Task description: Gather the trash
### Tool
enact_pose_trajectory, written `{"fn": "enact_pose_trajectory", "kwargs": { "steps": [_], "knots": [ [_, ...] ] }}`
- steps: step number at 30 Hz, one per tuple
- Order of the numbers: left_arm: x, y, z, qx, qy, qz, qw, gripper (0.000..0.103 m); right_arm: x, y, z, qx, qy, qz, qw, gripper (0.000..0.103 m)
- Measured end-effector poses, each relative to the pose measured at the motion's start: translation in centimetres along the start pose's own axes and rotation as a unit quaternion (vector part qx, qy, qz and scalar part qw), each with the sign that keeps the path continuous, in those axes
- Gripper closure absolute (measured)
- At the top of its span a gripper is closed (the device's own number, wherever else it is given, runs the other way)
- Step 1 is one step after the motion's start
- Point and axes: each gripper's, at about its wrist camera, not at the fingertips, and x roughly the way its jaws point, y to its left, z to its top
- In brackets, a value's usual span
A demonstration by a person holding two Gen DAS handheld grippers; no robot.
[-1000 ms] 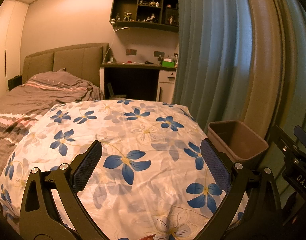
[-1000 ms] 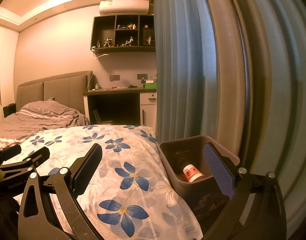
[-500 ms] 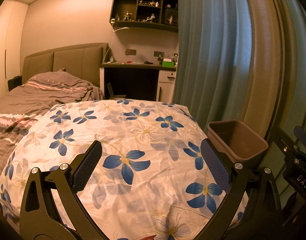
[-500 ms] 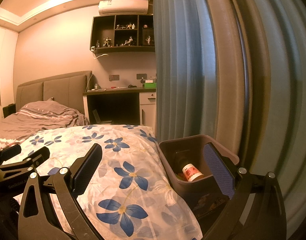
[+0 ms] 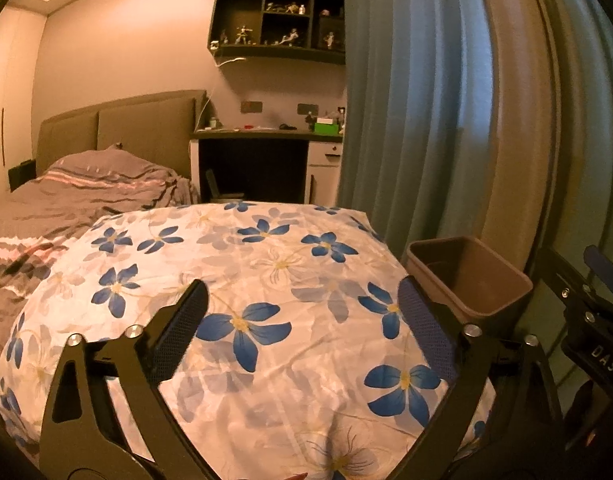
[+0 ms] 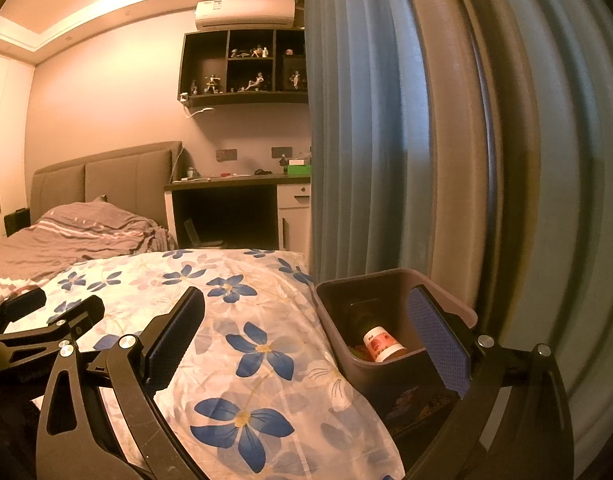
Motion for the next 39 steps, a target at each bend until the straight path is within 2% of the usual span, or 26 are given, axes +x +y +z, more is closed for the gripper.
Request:
{"fn": "enact_pose_trajectory", "kwargs": {
  "steps": [5, 39],
  "knots": [
    [0.10, -0.16, 0.03, 0.004, 0.000, -0.003, 1.0000, 0.021, 0.02, -0.15, -0.03, -0.001, 0.000, 0.001, 1.000, 0.006],
    [0.58, -0.78, 0.33, 0.007, 0.002, -0.005, 1.0000, 0.021, -0.01, -0.26, 0.18, 0.002, 0.002, 0.000, 1.000, 0.006]
  ]
}}
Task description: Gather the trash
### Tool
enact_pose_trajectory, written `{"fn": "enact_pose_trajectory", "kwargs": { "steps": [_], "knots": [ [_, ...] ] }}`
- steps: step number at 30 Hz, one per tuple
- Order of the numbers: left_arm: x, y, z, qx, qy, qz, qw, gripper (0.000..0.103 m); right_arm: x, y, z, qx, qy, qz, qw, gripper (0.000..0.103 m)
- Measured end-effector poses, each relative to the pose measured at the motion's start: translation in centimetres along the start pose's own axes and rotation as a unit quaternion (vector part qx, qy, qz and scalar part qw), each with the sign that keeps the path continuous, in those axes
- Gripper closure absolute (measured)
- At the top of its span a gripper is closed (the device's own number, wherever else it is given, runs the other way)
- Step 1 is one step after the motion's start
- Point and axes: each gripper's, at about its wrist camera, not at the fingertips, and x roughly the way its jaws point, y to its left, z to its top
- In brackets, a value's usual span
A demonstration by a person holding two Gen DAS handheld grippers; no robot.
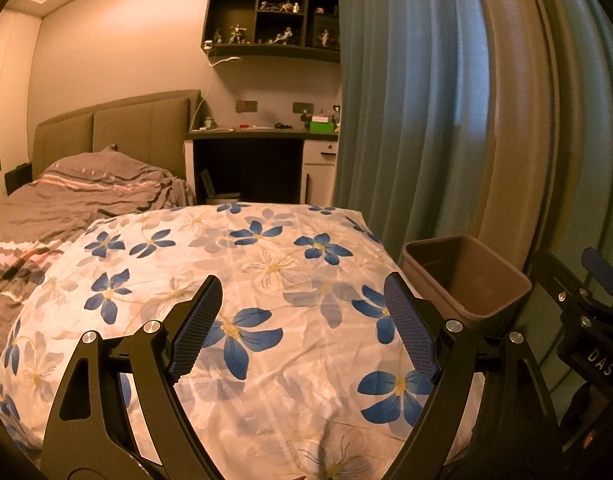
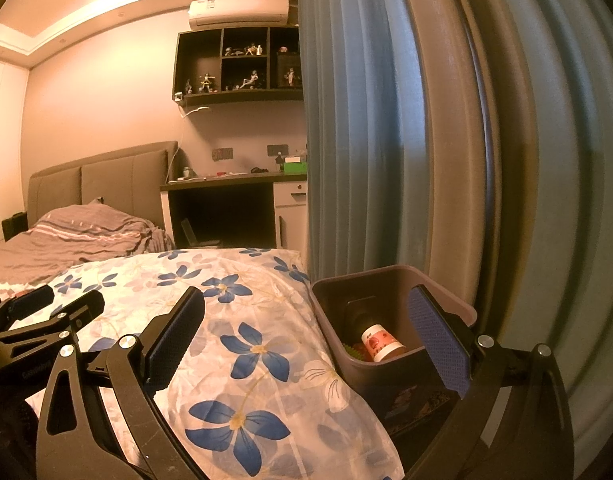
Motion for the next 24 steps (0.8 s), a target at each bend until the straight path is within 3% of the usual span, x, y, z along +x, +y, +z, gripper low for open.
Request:
{"fn": "enact_pose_trajectory", "kwargs": {
  "steps": [15, 24],
  "knots": [
    [0.15, -0.23, 0.31, 0.008, -0.006, 0.004, 0.9999, 0.020, -0.02, -0.17, 0.02, 0.001, -0.001, 0.000, 1.000, 0.006],
    [0.07, 0.02, 0.44, -0.001, -0.003, 0.001, 1.0000, 0.009, 0.01, -0.35, 0.04, 0.002, 0.000, 0.001, 1.000, 0.005]
  ]
}}
